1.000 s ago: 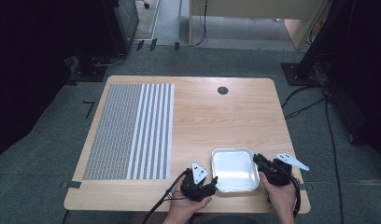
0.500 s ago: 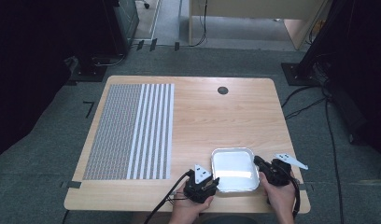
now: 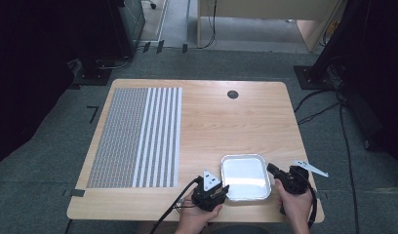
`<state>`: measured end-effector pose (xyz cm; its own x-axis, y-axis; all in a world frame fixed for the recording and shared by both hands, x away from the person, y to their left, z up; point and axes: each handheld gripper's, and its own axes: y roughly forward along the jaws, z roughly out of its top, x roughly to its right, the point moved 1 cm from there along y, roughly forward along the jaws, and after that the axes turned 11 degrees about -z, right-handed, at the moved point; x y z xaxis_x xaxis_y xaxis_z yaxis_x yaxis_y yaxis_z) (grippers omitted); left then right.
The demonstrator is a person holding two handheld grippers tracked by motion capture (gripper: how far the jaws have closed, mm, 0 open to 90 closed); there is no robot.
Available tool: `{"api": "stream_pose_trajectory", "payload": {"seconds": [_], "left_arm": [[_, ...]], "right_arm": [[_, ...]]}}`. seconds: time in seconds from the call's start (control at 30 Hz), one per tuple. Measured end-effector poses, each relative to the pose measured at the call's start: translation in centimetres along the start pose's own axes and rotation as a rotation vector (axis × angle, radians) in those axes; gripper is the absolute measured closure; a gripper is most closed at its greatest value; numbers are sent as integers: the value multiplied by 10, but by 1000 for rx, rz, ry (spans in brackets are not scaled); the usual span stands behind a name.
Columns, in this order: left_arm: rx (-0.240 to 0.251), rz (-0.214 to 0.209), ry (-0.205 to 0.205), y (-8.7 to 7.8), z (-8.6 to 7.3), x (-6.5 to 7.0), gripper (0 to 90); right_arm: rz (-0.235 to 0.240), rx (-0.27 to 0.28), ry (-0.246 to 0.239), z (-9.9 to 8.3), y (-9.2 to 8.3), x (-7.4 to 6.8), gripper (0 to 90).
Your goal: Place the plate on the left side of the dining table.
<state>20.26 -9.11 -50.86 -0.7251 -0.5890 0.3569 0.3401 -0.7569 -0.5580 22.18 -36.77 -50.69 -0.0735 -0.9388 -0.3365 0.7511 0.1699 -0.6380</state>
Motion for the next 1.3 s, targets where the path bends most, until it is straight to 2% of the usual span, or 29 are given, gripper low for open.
{"api": "stream_pose_trajectory", "payload": {"seconds": [0.17, 0.4, 0.47, 0.53, 0.6, 0.67, 0.77, 0.9, 0.97, 1.0, 1.03, 1.1, 1.17, 1.2, 1.3], "left_arm": [[1, 0, 1, 0, 0, 0, 705], [-3, -13, -6, 0, 0, -2, 705], [-5, -16, -7, 0, 0, -2, 705], [-7, -18, -7, 0, 0, -2, 705], [-12, -18, -6, 1, 0, -3, 705], [-17, -18, -4, 2, -1, -3, 705], [-17, -19, -6, 2, -1, -3, 704], [-16, -19, -2, 2, -1, -3, 703], [-18, -17, -1, 2, -1, -3, 700], [-18, -19, -1, 2, -1, -3, 698], [-18, -19, -1, 2, -1, -3, 696], [-19, -20, 1, 2, -1, -3, 688], [-23, -26, -2, 2, -1, -4, 682], [-20, -25, -5, 2, -1, -4, 649], [-16, -29, -8, 0, 0, -5, 621]], "right_arm": [[-3, -4, -21, 0, 0, -2, 900], [34, -47, -5, 1, 1, 2, 875], [50, -51, 14, 0, 3, 2, 872], [48, -58, 14, 1, 2, 2, 878], [50, -42, 17, 2, 0, 1, 883], [76, -26, 36, 5, -6, 1, 885], [75, -30, 25, 6, -7, 1, 883], [53, -54, 4, 3, -5, 0, 854], [41, -64, -23, 2, -3, -3, 838], [3, -57, -66, 0, -2, -8, 858], [3, -57, -66, 0, -2, -8, 858], [-40, -33, -73, 0, -4, -14, 881], [-53, -25, -74, 0, -5, -16, 884], [-79, -18, -63, -1, -6, -18, 891], [-98, -10, -50, -1, -7, -19, 893]]}}
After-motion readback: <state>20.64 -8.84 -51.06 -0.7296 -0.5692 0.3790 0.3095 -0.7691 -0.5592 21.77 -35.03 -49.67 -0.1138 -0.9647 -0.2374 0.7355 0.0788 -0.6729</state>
